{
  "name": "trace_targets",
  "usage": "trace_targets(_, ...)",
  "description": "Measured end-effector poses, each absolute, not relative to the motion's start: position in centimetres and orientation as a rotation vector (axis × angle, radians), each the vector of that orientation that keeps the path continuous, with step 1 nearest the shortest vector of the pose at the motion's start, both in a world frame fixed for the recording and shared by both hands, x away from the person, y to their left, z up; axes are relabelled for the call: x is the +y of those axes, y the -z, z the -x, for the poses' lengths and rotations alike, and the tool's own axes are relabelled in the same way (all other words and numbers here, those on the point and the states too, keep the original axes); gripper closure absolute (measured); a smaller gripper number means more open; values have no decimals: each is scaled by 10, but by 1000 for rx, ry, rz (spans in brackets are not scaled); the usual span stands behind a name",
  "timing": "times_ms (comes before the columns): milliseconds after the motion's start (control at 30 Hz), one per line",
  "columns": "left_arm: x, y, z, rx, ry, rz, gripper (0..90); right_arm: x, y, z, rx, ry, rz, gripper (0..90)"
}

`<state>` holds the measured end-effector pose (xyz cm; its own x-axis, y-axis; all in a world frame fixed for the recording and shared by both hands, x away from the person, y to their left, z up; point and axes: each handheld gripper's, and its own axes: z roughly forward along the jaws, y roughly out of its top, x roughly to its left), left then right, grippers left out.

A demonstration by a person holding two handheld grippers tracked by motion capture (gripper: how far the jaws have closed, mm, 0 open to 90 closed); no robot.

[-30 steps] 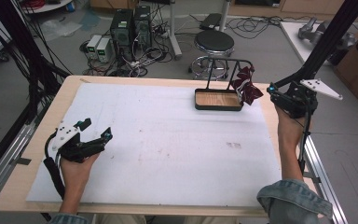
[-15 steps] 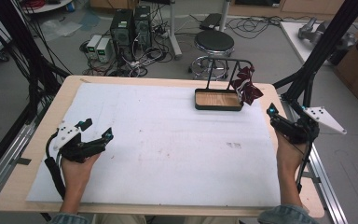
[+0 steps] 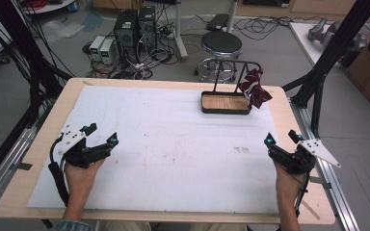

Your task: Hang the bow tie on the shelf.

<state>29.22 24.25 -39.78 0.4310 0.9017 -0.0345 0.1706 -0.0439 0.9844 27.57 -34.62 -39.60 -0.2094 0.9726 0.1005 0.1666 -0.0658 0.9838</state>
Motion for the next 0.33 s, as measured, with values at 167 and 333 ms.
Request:
trace_targets(167, 242, 399, -293, 993, -783, -1527, 170, -338, 417, -271, 1517, -1326, -1286, 151)
trace_targets(333, 241, 400, -293, 994, -780, -1537, 170, -336, 418, -270, 1521, -1334, -1282, 151)
